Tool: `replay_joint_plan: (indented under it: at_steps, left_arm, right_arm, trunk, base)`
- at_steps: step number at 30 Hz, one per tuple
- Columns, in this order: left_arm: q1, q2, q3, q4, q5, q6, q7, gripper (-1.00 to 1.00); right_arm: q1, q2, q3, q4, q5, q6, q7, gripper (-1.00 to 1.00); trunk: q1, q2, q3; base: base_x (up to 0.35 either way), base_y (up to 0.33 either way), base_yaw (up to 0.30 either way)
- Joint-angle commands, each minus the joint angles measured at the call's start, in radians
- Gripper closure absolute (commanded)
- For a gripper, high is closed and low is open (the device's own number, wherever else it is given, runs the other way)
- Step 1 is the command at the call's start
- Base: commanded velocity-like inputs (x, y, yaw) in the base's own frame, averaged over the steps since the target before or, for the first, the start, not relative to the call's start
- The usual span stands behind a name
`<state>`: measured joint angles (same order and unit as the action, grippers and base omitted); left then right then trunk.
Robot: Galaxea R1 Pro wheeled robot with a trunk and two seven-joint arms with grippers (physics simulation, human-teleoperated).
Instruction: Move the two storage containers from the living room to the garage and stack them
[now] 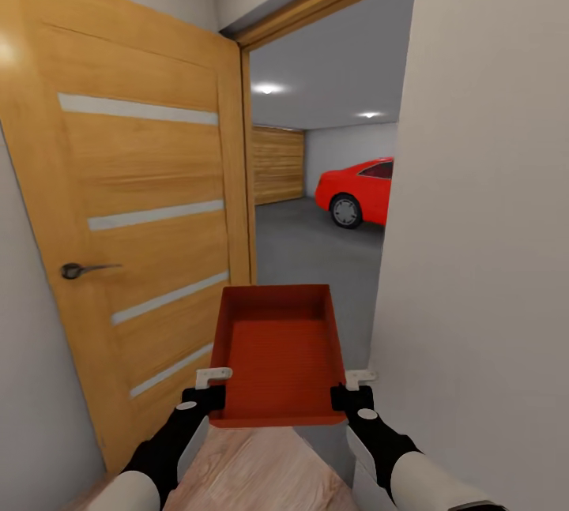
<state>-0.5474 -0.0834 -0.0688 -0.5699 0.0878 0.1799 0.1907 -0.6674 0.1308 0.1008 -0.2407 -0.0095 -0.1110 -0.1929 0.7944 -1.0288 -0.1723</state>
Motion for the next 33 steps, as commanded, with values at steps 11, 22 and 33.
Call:
replay_joint_plan:
  at_steps: [11,22,33]
  left_arm:
    - [0.000,0.002,0.009,-0.005,-0.015,-0.039,0.024,1.00]
    - [0.000,0.002,0.009,-0.005,-0.014,-0.039,0.024,1.00]
    - [0.000,0.002,0.009,-0.004,-0.014,-0.039,0.024,1.00]
  right_arm:
    - [-0.001,0.000,-0.052,0.003,-0.015,-0.004,-0.094,1.00]
    - [-0.001,0.000,-0.052,0.004,-0.017,-0.004,-0.094,1.00]
    - [-0.001,0.000,-0.052,0.004,-0.017,-0.004,-0.095,1.00]
  trunk:
    - [0.000,-0.001,-0.001]
    - [0.000,-0.001,-0.001]
    - [0.000,-0.001,-0.001]
  base:
    - [0.215,0.244,-0.233]
    - [0.215,0.244,-0.102]
    - [0.215,0.244,-0.285]
